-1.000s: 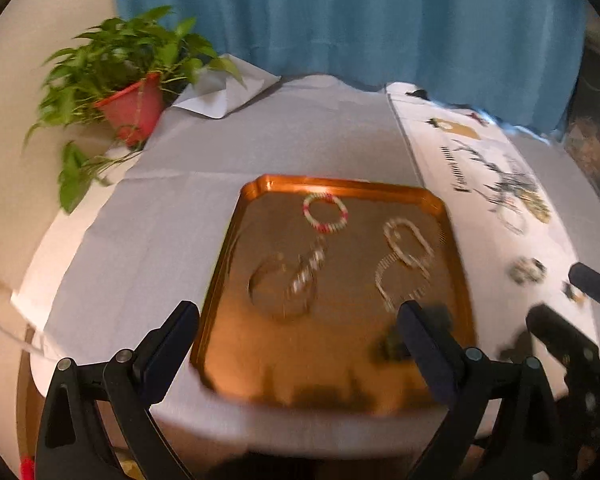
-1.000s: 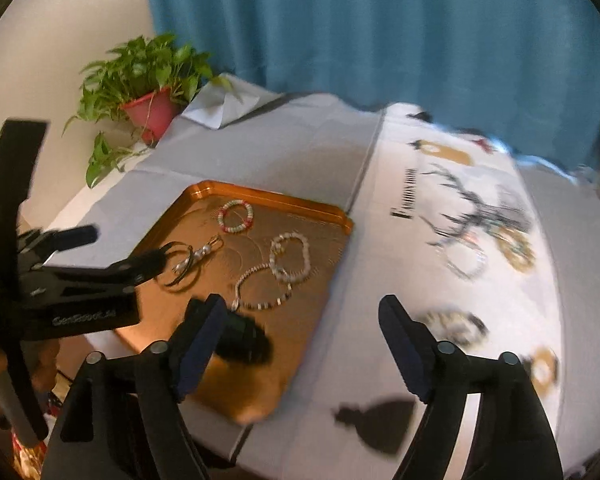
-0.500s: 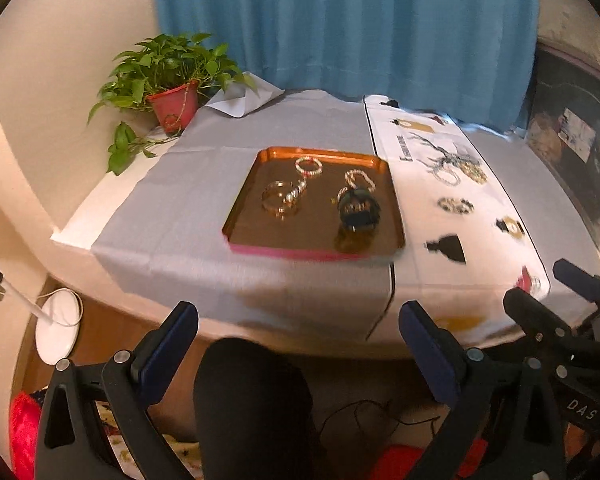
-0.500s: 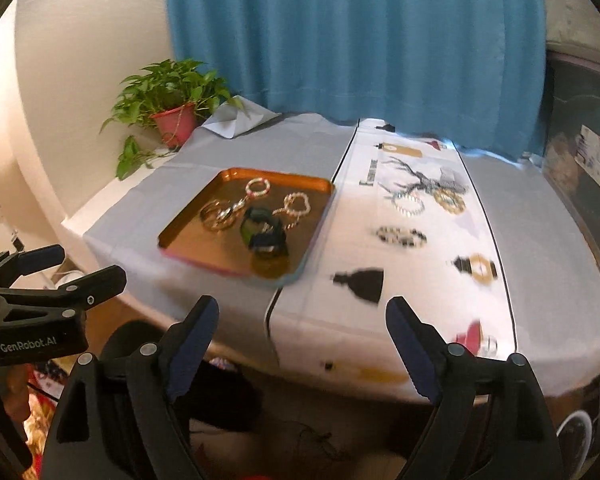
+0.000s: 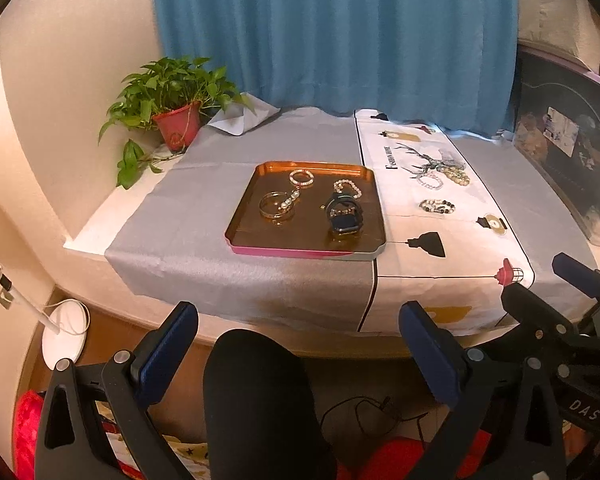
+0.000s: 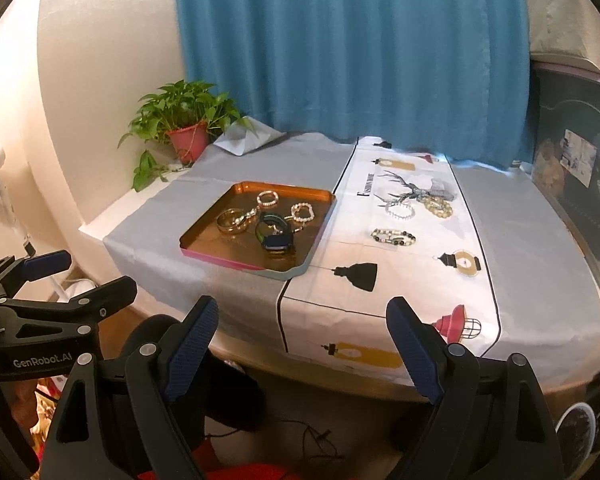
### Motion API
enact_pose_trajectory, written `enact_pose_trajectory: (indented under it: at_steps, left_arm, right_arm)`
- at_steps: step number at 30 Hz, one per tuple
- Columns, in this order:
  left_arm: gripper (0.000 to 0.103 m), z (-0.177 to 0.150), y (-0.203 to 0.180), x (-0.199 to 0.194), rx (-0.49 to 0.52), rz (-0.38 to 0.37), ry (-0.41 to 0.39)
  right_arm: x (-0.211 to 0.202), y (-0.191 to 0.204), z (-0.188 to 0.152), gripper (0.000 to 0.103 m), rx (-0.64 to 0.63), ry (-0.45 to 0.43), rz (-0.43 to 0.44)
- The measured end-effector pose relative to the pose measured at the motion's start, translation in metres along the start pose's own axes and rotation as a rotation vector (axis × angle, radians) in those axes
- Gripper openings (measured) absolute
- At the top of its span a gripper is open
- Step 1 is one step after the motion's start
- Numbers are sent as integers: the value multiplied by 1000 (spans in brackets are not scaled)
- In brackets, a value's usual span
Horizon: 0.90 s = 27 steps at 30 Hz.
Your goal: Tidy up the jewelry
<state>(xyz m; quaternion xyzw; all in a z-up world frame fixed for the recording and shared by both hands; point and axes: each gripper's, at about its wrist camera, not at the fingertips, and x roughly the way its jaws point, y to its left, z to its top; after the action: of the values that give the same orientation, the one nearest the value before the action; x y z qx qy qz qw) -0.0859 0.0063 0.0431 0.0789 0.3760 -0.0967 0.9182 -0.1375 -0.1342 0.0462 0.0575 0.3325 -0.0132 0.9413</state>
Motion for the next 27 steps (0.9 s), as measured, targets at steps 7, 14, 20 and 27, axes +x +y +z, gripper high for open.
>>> enact_pose_trajectory:
  at_steps: [7, 14, 20, 27]
  left_arm:
    - [100, 0, -6, -2, 20, 3, -1]
    - [100, 1, -10, 2, 30, -3, 6]
    - [100, 4, -18, 18, 46, -5, 43]
    - [100, 18, -31, 41, 61, -20, 79]
  right_arm:
    - [0, -2, -1, 86, 5, 7, 4]
    - [2, -6, -1, 86, 17, 12, -2]
    - [8, -16, -1, 86, 52, 19, -12]
    - [26, -53, 2, 86, 112, 32, -62]
